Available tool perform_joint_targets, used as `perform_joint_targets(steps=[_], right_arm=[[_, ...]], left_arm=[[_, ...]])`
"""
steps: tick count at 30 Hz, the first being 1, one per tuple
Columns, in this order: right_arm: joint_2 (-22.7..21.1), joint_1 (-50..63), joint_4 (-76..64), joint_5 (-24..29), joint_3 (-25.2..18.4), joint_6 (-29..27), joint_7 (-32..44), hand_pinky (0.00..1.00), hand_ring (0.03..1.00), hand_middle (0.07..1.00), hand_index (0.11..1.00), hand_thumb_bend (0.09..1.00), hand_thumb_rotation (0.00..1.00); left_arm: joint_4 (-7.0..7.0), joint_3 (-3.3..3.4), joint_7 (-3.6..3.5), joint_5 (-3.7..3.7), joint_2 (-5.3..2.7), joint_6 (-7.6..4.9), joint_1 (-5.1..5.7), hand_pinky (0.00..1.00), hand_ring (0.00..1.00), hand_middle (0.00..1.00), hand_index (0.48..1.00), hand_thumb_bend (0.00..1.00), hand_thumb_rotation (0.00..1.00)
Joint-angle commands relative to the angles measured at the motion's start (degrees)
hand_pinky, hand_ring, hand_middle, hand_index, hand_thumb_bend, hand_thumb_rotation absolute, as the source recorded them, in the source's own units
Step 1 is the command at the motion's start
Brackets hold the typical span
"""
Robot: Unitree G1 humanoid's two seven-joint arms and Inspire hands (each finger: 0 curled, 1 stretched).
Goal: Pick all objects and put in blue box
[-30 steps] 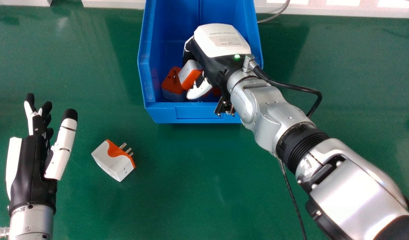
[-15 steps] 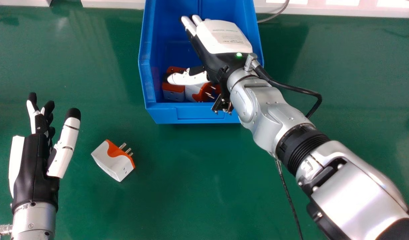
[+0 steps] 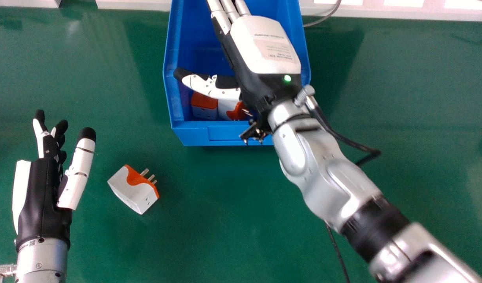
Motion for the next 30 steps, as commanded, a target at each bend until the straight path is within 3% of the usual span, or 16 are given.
perform_joint_targets(steps=[1,2,4,6,9,11,12,15,17,19,22,24,27,28,30], right_arm=[[-1.2,4.0,-7.6,-1.5,0.2,-0.3,0.3,0.8,0.971,1.0,0.999,0.319,0.71],[-1.8,5.9,-10.1,-2.0,0.3,-0.6,0.6,0.79,0.964,0.997,0.991,0.319,0.71],[-3.2,9.9,-15.4,-2.6,0.6,-1.1,2.0,0.78,0.963,0.997,0.994,0.313,0.7],[-4.9,14.0,-20.5,-2.1,0.7,-2.5,3.9,0.79,0.971,0.999,0.998,0.305,0.7],[-8.0,18.8,-25.0,0.5,0.2,-6.9,6.5,0.82,0.973,1.0,0.992,0.292,0.67],[-10.5,21.4,-26.8,1.5,-0.2,-10.6,7.6,0.82,0.972,0.997,0.975,0.301,0.66],[-11.6,22.5,-27.4,1.6,-0.3,-12.4,7.9,0.81,0.971,0.996,0.965,0.305,0.69],[-15.0,25.3,-28.8,1.1,-0.4,-17.0,8.8,0.79,0.957,0.984,0.952,0.334,0.78],[-16.4,26.5,-29.4,0.4,-0.3,-19.1,9.3,0.78,0.945,0.975,0.947,0.344,0.82],[-17.2,26.9,-29.5,-0.2,-0.2,-20.6,9.9,0.78,0.939,0.969,0.949,0.348,0.87],[-18.1,26.6,-28.9,-0.4,0.5,-23.7,11.8,0.81,0.95,0.976,0.954,0.353,0.91],[-18.2,26.0,-28.1,-0.7,0.8,-25.3,12.8,0.81,0.941,0.968,0.948,0.36,0.88],[-17.8,24.4,-26.5,-1.2,1.2,-27.1,14.8,0.84,0.959,0.983,0.965,0.369,0.92],[-17.6,23.6,-25.7,-1.3,1.5,-27.7,15.4,0.84,0.96,0.984,0.965,0.373,0.91],[-16.7,20.5,-23.5,-1.8,2.8,-28.4,18.1,0.85,0.969,0.99,0.972,0.392,0.91]], left_arm=[[-2.0,0.04,0.19,-0.06,0.11,-0.46,0.63,0.97,0.98,0.97,0.947,0.47,0.81],[-2.21,0.06,0.08,-0.25,0.01,-0.4,0.78,0.97,0.98,0.97,0.948,0.46,0.81],[-2.55,0.3,-0.18,-1.36,-0.44,0.14,0.87,0.98,0.99,0.98,0.948,0.47,0.8],[-2.79,0.31,-0.18,-1.8,-0.62,0.32,1.09,0.99,0.99,0.98,0.947,0.48,0.8],[-3.12,-0.05,-0.22,-1.15,-0.32,-0.13,1.62,1.0,0.99,0.98,0.955,0.47,0.82],[-3.75,-0.2,0.02,-0.5,-0.27,0.3,2.08,1.0,0.99,0.98,0.952,0.45,0.82],[-4.0,-0.17,0.0,-0.66,-0.36,0.59,2.23,1.0,0.99,0.98,0.951,0.44,0.82],[-3.07,0.19,-0.18,-2.19,-1.03,-0.64,2.04,0.99,0.99,0.98,0.952,0.45,0.81],[-3.08,0.11,0.11,-1.72,-0.93,-0.76,2.14,0.98,0.98,0.98,0.949,0.44,0.82],[-3.0,0.15,-0.07,-1.89,-0.84,-1.0,2.13,0.99,0.98,0.98,0.952,0.42,0.83],[-1.85,0.16,-0.59,-1.72,-0.32,-3.8,2.39,0.98,0.98,0.97,0.951,0.42,0.89],[-1.35,0.19,-1.08,-2.15,-0.23,-4.72,2.44,0.99,0.98,0.97,0.96,0.44,0.93],[-0.9,0.18,-1.58,-2.5,-0.31,-5.7,2.48,1.0,0.99,0.98,0.967,0.5,0.99],[-0.67,0.21,-1.75,-2.74,-0.42,-6.18,2.47,1.0,0.99,0.98,0.97,0.51,0.99],[-0.05,0.41,-2.24,-4.21,-0.95,-7.09,2.18,1.0,1.0,0.99,0.974,0.51,1.0]])
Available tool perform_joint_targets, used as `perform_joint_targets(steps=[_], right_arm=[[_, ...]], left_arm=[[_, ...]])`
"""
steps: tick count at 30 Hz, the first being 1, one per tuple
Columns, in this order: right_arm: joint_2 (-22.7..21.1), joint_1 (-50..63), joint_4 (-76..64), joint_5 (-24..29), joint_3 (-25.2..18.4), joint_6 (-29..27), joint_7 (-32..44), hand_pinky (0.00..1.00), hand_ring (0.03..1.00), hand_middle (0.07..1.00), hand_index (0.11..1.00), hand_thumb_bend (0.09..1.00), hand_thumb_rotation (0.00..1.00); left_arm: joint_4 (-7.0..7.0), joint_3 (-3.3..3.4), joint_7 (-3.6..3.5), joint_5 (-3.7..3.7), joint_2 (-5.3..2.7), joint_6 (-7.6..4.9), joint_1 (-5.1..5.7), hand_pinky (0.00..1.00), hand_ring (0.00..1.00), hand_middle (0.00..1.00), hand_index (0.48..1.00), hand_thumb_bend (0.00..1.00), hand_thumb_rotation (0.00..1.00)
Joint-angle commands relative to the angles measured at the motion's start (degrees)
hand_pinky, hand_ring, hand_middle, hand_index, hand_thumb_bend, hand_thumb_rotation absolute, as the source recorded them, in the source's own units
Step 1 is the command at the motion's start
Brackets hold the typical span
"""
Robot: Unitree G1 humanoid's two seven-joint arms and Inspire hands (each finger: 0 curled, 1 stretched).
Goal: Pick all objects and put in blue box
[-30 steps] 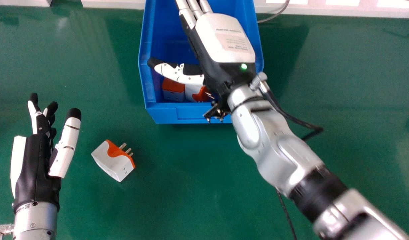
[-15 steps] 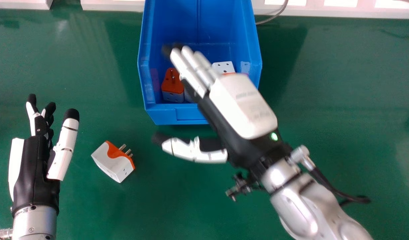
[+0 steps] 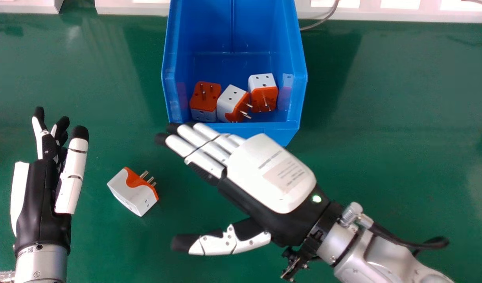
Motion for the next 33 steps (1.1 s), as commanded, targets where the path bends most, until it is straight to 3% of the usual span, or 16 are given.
perform_joint_targets(steps=[1,3,5,7,12,17,21,25,33], right_arm=[[1.4,-3.8,1.3,-0.6,1.1,-1.4,2.2,0.88,0.987,0.996,0.982,0.4,0.91],[2.1,-5.4,2.6,-1.3,1.6,-1.6,3.3,0.9,0.997,0.999,0.988,0.405,0.91],[3.9,-8.4,5.7,-2.7,2.6,-2.1,2.9,0.9,0.995,1.0,0.988,0.412,0.89],[5.8,-11.6,9.5,-4.4,3.7,-2.6,1.8,0.86,0.969,0.987,0.969,0.433,0.83],[11.3,-20.0,20.5,-7.4,6.3,-2.9,-0.1,0.8,0.935,0.964,0.935,0.434,0.81],[15.6,-27.7,29.4,-10.5,8.4,-1.8,-2.2,0.77,0.921,0.948,0.9,0.429,0.75],[18.9,-33.4,37.0,-11.9,9.9,0.0,-2.7,0.78,0.924,0.954,0.906,0.428,0.78],[21.4,-37.5,43.3,-12.6,11.2,1.1,-2.9,0.79,0.925,0.95,0.901,0.435,0.74],[25.0,-44.4,53.8,-15.6,15.0,4.0,-4.4,0.81,0.922,0.938,0.897,0.443,0.74]], left_arm=[[0.11,0.38,-0.33,-1.34,-0.36,-2.35,-0.22,1.0,1.0,0.99,0.973,0.51,1.0],[0.58,0.48,-0.53,-2.15,-0.68,-2.98,-0.45,1.0,0.99,0.98,0.972,0.51,1.0],[1.33,0.74,-0.72,-3.84,-1.52,-4.16,-0.9,1.0,0.99,0.98,0.968,0.5,1.0],[2.19,0.87,-0.62,-4.8,-2.01,-5.27,-1.37,1.0,0.98,0.97,0.957,0.48,1.0],[1.88,1.06,-0.25,-7.36,-3.57,-5.24,-1.89,1.0,0.98,0.96,0.939,0.44,1.0],[2.23,1.21,-0.57,-7.81,-3.87,-5.72,-2.19,1.0,0.99,0.97,0.953,0.43,1.0],[2.12,1.27,-0.85,-8.39,-4.1,-5.57,-2.17,1.0,0.99,0.98,0.965,0.41,1.0],[2.61,1.33,-1.3,-8.76,-4.18,-6.47,-2.38,1.0,1.0,0.98,0.972,0.4,1.0],[0.29,0.31,-0.31,-7.77,-5.23,-5.66,-1.11,1.0,0.99,0.98,0.961,0.4,1.0]])
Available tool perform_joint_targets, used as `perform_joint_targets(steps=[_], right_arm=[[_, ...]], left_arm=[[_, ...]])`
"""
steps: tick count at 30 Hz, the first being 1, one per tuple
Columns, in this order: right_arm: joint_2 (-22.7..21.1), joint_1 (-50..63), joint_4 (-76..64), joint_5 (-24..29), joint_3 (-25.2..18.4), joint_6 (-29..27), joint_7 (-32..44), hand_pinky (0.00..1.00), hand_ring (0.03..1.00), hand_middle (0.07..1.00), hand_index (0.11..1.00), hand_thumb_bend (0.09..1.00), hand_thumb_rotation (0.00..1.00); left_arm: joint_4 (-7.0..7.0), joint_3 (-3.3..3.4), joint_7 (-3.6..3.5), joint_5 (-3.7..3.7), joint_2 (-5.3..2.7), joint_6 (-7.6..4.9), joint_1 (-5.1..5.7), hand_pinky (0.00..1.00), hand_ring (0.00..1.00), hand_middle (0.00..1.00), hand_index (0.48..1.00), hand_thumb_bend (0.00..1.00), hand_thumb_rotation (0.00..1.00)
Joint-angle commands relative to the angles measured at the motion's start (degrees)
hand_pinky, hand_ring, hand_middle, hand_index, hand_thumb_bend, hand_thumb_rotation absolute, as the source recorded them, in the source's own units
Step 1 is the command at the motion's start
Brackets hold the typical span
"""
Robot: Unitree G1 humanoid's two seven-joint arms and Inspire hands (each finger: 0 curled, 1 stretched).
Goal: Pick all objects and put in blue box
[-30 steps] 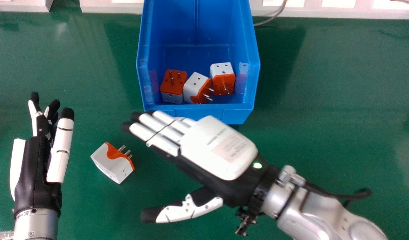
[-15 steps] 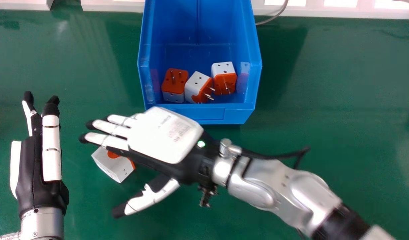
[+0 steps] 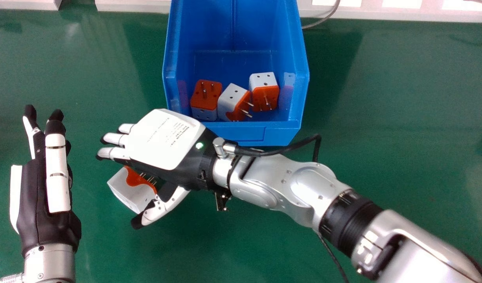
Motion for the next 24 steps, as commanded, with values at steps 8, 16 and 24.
perform_joint_targets(steps=[8,16,24], right_arm=[[3.6,-7.0,7.7,-0.7,3.4,0.7,-2.2,0.8,0.909,0.918,0.885,0.455,0.72],[4.8,-8.9,11.0,-1.7,6.1,0.4,-3.3,0.81,0.899,0.908,0.877,0.471,0.73],[5.0,-9.2,11.0,-3.0,8.5,-0.2,-5.9,0.77,0.884,0.897,0.864,0.443,0.72]], left_arm=[[-2.58,-1.13,0.55,1.11,-1.39,-0.88,0.94,1.0,0.99,0.97,0.948,0.4,1.0],[-3.68,-1.98,1.03,1.78,-2.09,-0.5,1.38,1.0,0.99,0.97,0.957,0.41,1.0],[-4.86,-2.72,2.03,2.61,-2.32,0.33,1.81,1.0,1.0,0.98,0.959,0.42,1.0]])
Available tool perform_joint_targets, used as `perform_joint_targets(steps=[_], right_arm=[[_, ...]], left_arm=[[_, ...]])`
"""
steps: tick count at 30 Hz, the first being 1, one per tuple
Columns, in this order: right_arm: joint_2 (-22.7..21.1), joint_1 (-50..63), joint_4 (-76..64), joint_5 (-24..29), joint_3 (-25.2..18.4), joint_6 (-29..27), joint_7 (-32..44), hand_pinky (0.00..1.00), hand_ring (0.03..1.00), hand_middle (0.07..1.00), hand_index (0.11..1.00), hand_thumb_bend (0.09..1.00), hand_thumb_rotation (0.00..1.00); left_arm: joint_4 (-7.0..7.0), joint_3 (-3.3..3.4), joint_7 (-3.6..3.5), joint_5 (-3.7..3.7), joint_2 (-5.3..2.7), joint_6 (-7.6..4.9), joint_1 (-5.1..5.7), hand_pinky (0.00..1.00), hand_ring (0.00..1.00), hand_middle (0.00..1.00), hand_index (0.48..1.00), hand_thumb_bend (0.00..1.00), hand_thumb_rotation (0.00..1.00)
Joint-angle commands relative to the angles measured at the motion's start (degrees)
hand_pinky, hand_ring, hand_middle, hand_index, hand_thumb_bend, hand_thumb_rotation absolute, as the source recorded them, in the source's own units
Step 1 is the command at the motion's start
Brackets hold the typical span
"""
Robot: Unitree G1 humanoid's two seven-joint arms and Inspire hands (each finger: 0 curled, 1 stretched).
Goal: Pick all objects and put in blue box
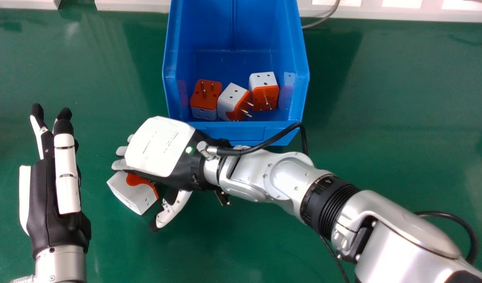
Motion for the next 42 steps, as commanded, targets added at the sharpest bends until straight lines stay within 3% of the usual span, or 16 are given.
perform_joint_targets(steps=[1,8,12,14,15,16,17,18,20,22,25,28,31,37,40,42], right_arm=[[0.8,-2.4,-0.6,-0.2,0.3,-0.6,-1.6,0.78,0.885,0.896,0.862,0.441,0.71],[1.1,-2.6,-0.3,0.0,1.0,-0.2,-2.1,0.79,0.889,0.902,0.871,0.429,0.73],[1.4,-2.8,0.1,-0.6,1.5,0.3,-3.7,0.77,0.874,0.888,0.857,0.402,0.69],[1.5,-3.0,0.4,-1.7,2.4,0.9,-5.0,0.74,0.841,0.857,0.829,0.412,0.55],[1.6,-3.1,0.5,-2.0,2.6,1.1,-5.4,0.72,0.822,0.838,0.808,0.451,0.41],[1.7,-3.1,0.7,-1.8,2.6,1.1,-5.4,0.69,0.792,0.805,0.768,0.552,0.22],[1.8,-2.9,0.9,-1.2,2.1,0.9,-5.9,0.68,0.771,0.781,0.733,0.614,0.14],[2.0,-2.7,1.2,-0.6,1.7,0.7,-6.4,0.61,0.68,0.706,0.666,0.707,0.07],[2.1,-2.1,2.0,1.4,0.1,-0.6,-7.7,0.51,0.574,0.621,0.598,0.782,0.02],[2.5,-2.0,3.0,3.0,-1.2,-1.1,-7.3,0.42,0.466,0.545,0.529,0.605,0.01],[4.6,-2.2,5.8,6.6,-4.0,0.5,-0.9,0.34,0.394,0.507,0.531,0.527,0.0],[5.0,-4.0,6.5,7.5,-3.9,0.2,4.0,0.29,0.369,0.486,0.556,0.51,0.0],[5.2,-4.6,6.5,10.0,-5.4,0.2,8.6,0.26,0.399,0.509,0.503,0.515,0.0],[4.3,-3.2,5.2,10.4,-5.3,0.4,8.2,0.28,0.382,0.48,0.56,0.506,0.0],[4.2,-1.7,4.8,12.3,-7.0,0.4,7.8,0.28,0.405,0.516,0.506,0.511,0.0],[3.5,-0.4,3.6,12.7,-7.4,0.2,6.5,0.28,0.386,0.498,0.547,0.504,0.0]], left_arm=[[-1.93,-0.4,0.32,0.78,-0.25,-0.19,0.35,1.0,0.99,0.97,0.955,0.42,1.0],[-2.41,-0.89,0.86,0.53,-0.49,0.39,0.37,1.0,0.99,0.97,0.948,0.42,1.0],[-2.94,-1.06,1.14,0.97,-0.41,0.96,0.59,1.0,0.99,0.97,0.953,0.42,1.0],[-3.15,-1.12,1.12,0.77,-0.47,1.04,0.67,1.0,0.99,0.97,0.951,0.41,1.0],[-3.26,-1.15,1.09,0.67,-0.5,1.08,0.74,1.0,0.99,0.97,0.951,0.41,1.0],[-3.36,-1.17,1.13,0.69,-0.53,1.14,0.82,1.0,0.99,0.97,0.95,0.41,1.0],[-3.37,-1.17,1.15,0.73,-0.53,1.15,0.86,1.0,0.99,0.97,0.949,0.41,1.0],[-3.39,-1.17,1.16,0.77,-0.53,1.15,0.9,1.0,0.99,0.97,0.951,0.42,1.0],[-3.43,-1.19,1.18,1.02,-0.46,1.08,1.0,1.0,0.99,0.97,0.954,0.42,1.0],[-3.48,-1.2,1.2,1.19,-0.41,1.03,1.09,1.0,0.99,0.97,0.957,0.42,1.0],[-3.64,-1.13,0.88,0.61,-0.44,1.45,1.09,1.0,0.99,0.97,0.958,0.42,1.0],[-3.93,-1.15,0.83,0.6,-0.43,1.78,1.22,1.0,0.99,0.97,0.954,0.42,1.0],[-4.18,-1.2,1.07,1.27,-0.29,1.85,1.4,1.0,0.99,0.97,0.956,0.42,1.0],[-4.05,-0.97,0.73,0.44,-0.4,1.92,0.97,1.0,0.99,0.97,0.954,0.42,1.0],[-3.6,-0.85,0.55,0.61,-0.19,1.69,0.82,1.0,0.99,0.97,0.956,0.41,1.0],[-3.07,-0.68,0.39,0.49,-0.09,1.4,0.57,1.0,0.99,0.97,0.955,0.42,1.0]])
